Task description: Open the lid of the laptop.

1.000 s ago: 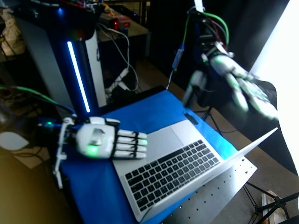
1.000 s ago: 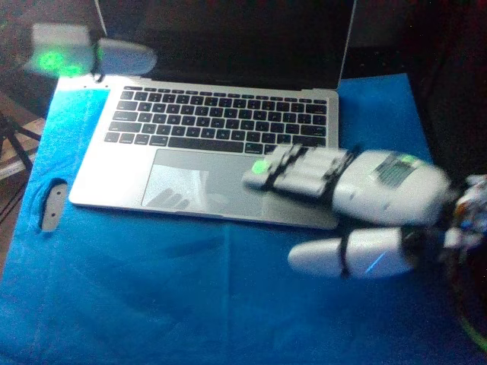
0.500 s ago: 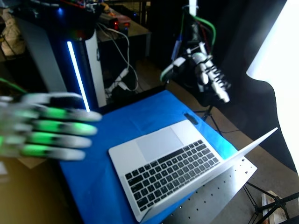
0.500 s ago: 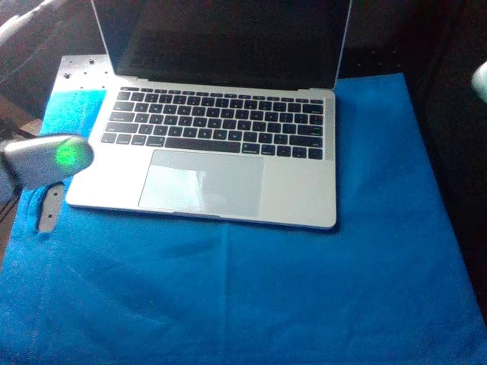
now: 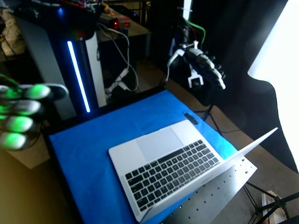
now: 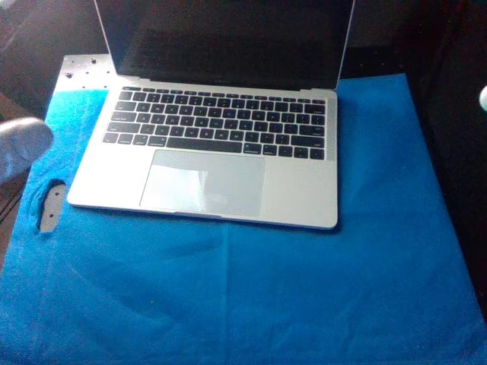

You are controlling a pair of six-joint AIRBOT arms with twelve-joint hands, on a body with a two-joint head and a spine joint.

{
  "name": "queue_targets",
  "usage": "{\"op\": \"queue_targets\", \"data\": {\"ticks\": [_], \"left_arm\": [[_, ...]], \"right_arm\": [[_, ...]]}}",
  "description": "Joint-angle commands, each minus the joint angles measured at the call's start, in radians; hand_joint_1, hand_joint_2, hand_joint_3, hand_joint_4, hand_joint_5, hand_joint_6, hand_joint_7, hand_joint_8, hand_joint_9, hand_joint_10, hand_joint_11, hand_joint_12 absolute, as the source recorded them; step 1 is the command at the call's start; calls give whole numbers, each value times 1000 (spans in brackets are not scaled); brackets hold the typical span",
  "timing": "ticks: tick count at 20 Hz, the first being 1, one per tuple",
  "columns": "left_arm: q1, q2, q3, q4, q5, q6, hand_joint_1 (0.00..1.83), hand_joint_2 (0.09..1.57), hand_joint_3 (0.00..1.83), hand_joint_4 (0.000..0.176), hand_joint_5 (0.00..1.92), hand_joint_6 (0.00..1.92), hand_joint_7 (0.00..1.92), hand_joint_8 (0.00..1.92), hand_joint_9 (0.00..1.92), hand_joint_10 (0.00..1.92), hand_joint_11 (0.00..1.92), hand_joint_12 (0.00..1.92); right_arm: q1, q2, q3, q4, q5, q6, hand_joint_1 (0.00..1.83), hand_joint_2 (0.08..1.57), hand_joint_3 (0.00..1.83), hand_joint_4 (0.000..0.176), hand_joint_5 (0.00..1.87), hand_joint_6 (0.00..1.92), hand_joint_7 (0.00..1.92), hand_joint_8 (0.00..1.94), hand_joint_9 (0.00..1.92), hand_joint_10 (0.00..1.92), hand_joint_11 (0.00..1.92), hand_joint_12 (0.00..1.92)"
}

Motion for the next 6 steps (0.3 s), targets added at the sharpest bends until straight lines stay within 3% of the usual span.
{"op": "queue_targets", "data": {"ticks": [1,2,3,4,5,6], "left_arm": [[-19,20,4,-10,-134,-4,248,1092,0,77,2,0,0,0,0,0,70,34],[-32,36,6,-3,-134,2,360,1041,0,58,0,0,0,0,0,0,116,58],[-59,55,10,10,-134,18,399,1104,5,51,0,0,0,0,0,0,67,40],[-102,74,12,28,-134,42,460,1069,0,66,0,0,0,0,0,0,84,52],[-160,94,12,59,-134,80,376,1105,4,104,62,25,0,0,35,14,66,31],[-195,103,13,80,-134,99,376,1105,4,104,62,25,0,0,35,14,66,31]], "right_arm": [[5,11,-4,-11,118,1,157,1188,8,0,89,11,138,12,142,10,156,33],[6,24,-6,-15,118,0,188,1184,1,0,97,1,194,4,219,12,251,74],[8,42,-8,-25,118,-5,266,1183,0,0,102,4,207,6,243,16,282,89],[15,67,-13,-39,118,-27,384,1160,0,0,144,4,256,7,313,18,358,132],[27,98,-33,-56,118,-80,395,1190,8,0,28,0,180,0,318,7,366,147],[35,118,-46,-70,118,-116,395,1190,8,0,28,0,180,0,318,7,366,147]]}}
